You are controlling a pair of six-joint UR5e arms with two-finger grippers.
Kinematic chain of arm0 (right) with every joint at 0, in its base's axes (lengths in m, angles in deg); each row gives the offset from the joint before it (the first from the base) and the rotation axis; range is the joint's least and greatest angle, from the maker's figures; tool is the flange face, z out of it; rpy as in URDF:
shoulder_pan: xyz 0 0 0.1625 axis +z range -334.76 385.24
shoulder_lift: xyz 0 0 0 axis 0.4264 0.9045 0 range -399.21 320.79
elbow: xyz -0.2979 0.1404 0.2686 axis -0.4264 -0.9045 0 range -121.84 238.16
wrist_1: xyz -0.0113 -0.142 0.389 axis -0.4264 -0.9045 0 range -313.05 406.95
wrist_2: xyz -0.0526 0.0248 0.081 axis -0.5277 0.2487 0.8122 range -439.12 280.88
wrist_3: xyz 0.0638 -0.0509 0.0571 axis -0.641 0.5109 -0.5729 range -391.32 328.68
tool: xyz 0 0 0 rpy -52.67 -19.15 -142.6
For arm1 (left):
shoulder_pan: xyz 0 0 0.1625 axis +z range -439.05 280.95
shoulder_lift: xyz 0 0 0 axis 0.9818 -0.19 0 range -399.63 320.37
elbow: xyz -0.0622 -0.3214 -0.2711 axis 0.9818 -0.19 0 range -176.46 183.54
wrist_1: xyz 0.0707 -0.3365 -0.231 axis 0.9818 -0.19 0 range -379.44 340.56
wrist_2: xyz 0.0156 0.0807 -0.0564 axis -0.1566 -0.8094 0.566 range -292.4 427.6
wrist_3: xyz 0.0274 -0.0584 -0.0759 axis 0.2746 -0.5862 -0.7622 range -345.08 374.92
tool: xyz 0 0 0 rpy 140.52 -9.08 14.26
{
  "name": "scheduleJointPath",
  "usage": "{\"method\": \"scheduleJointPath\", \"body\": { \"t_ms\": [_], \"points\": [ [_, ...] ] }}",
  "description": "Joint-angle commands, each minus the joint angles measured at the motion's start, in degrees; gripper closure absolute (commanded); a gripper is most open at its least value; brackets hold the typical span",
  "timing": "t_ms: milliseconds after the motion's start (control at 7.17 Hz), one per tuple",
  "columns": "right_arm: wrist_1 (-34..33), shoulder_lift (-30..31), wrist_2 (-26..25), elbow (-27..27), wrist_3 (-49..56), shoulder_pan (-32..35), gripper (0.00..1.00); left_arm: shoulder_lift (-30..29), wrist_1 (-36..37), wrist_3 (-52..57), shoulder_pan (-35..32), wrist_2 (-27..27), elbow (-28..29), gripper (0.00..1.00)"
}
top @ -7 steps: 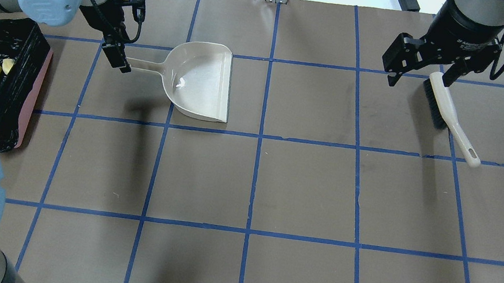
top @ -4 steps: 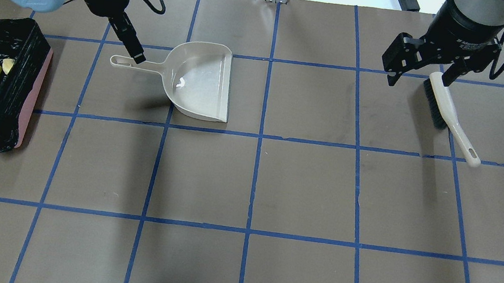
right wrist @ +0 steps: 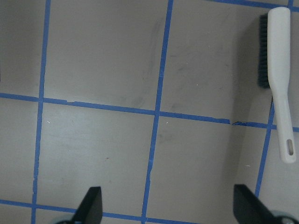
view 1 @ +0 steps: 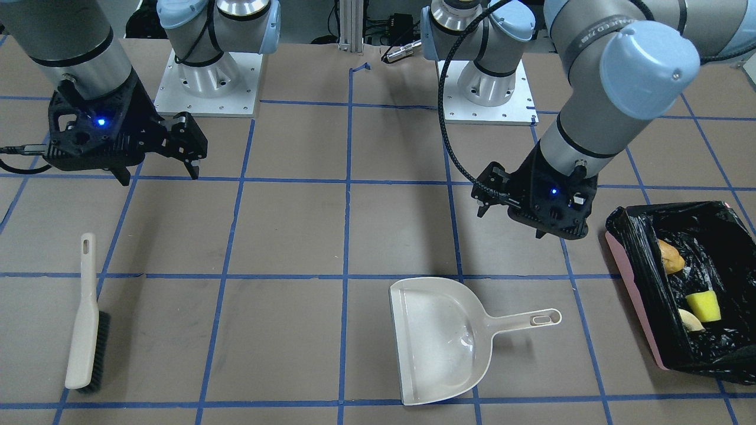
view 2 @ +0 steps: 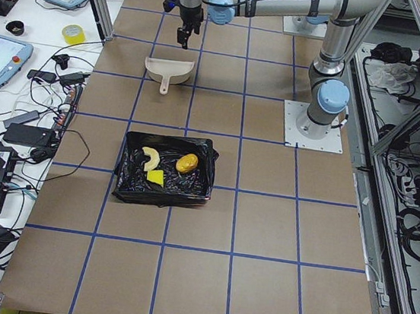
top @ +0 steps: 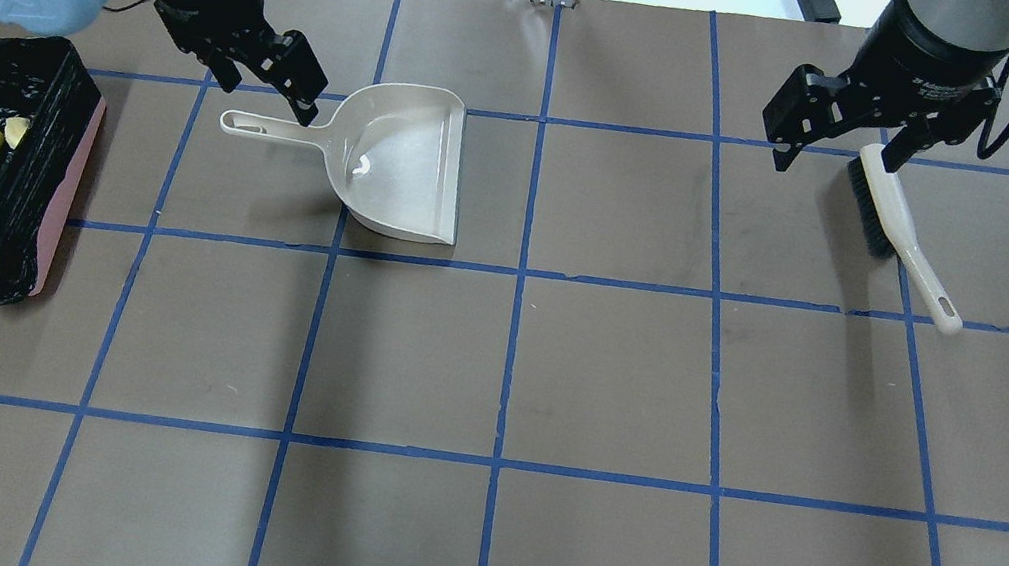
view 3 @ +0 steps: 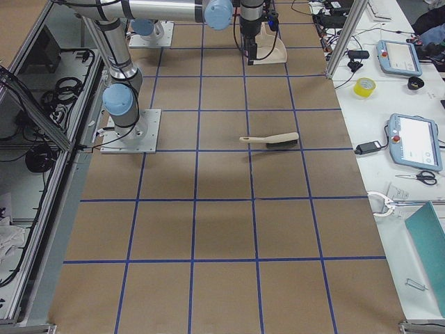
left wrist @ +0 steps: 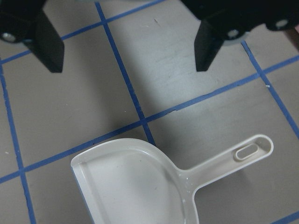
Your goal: Sweep and dump trash into bin
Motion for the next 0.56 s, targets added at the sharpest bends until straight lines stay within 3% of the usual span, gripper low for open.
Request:
{"method": "scheduleJointPath", "body": {
  "t_ms": [0,418],
  "points": [
    [0.0,0.1,-0.5,0.0,0.0,0.0,0.0,5.1,-7.1,-9.5,-0.1,-2.8,0.1,0.0],
    [0.0,-0.2,0.3,0.0,-0.3,0.0,0.0,9.5,-8.2,-11.8,-0.1,-2.4,-0.2,0.0]
  ]
}}
